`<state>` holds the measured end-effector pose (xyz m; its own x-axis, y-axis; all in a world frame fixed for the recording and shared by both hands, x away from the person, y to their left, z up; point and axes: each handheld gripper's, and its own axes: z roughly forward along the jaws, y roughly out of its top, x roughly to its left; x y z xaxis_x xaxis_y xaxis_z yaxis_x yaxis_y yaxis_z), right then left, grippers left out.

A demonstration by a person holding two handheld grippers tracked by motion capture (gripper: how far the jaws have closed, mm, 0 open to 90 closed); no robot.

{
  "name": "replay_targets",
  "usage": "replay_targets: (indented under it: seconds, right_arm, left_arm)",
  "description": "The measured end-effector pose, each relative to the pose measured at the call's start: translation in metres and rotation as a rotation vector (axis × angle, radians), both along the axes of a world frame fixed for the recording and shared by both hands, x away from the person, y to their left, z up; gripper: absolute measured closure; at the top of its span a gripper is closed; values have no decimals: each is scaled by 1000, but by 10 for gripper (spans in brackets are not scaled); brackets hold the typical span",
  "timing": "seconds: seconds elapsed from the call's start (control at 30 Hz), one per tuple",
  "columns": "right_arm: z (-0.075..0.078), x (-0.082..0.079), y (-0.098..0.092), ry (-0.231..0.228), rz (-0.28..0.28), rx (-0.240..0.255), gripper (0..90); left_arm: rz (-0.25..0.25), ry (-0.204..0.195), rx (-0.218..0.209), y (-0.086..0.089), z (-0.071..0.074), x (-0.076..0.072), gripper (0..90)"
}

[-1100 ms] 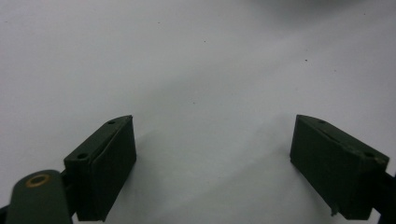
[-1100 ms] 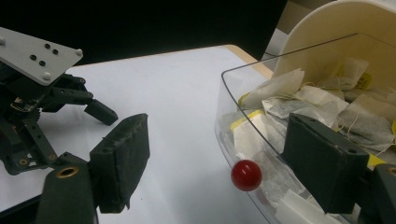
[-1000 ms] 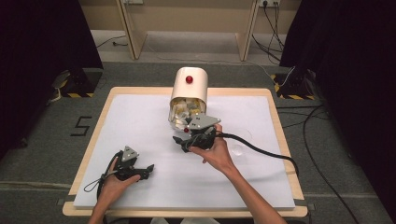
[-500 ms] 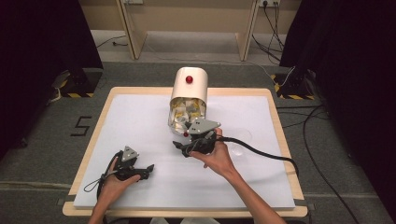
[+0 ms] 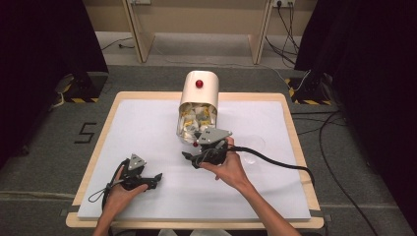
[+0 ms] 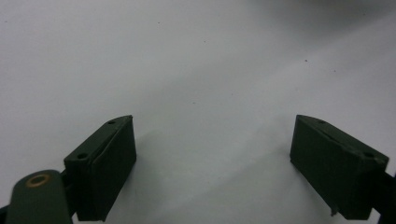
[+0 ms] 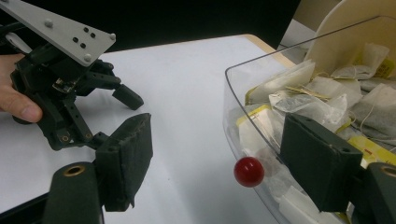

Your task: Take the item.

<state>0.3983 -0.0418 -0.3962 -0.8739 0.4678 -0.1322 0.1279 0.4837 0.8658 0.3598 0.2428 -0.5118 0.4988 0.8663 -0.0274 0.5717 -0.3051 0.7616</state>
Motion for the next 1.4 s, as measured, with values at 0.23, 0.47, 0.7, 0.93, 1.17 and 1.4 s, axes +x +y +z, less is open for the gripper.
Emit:
replay_targets:
  seconds: [0.23,0.47,0.7,0.93,1.17,1.4]
  right_arm:
    - [0,-3,0,10,8,-10,278]
    - [1,-4,-1,17,16,-11,305]
    - [7,0,-3,-4,10,28,334]
    - [18,15,-10,-51,-52,55,438]
    - [16,31,-7,-29,-125,57,501]
    - [5,39,0,-13,-163,15,539]
  left_arm:
    - [0,0,1,0,0,0,137]
    - [0,0,1,0,0,0,137]
    - [0,0,1,0,0,0,137]
    - [0,0,2,0,0,0,136]
    - [1,0,0,0,0,0,136]
    - [1,0,1,0,0,0,136]
